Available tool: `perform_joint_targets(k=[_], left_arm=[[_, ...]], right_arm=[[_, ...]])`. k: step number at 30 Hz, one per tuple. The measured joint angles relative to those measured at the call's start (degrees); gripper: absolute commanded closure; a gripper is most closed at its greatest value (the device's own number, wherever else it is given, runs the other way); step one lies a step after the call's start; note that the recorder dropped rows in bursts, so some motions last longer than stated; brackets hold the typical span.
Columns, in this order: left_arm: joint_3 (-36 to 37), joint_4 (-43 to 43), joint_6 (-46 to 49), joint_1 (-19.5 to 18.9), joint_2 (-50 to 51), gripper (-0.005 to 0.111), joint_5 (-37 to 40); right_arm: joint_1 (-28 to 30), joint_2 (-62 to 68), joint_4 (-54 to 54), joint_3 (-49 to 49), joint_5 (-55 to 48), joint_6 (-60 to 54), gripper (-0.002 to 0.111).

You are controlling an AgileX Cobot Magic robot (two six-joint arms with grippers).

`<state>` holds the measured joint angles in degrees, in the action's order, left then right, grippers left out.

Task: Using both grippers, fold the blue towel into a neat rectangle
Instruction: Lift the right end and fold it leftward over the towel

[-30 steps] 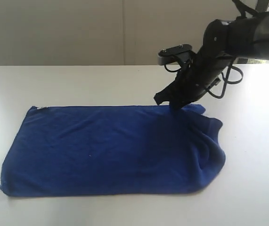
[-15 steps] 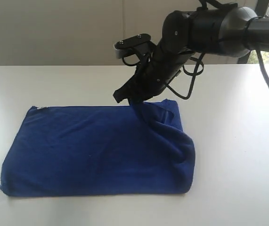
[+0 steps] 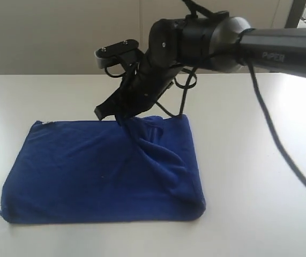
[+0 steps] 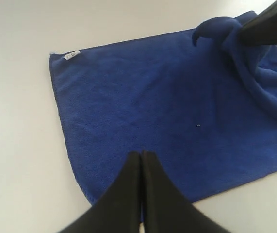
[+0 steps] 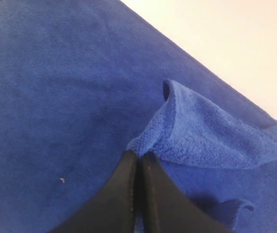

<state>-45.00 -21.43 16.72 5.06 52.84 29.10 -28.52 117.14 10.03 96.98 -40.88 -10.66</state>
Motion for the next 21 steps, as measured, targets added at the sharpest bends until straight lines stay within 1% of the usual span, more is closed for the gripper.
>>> perform_joint_targets(k=[12,21], left_arm=[[0.0,0.0,0.0,0.0,0.0,0.107,0.1],[0.0,0.0,0.0,0.0,0.0,0.107,0.1]], right_arm=[[-6.9,8.7,1.2,13.9,-1.2,0.1,0.108],[-9.9,14.9,3.1,23.2,-2.5,0.1,0.108]])
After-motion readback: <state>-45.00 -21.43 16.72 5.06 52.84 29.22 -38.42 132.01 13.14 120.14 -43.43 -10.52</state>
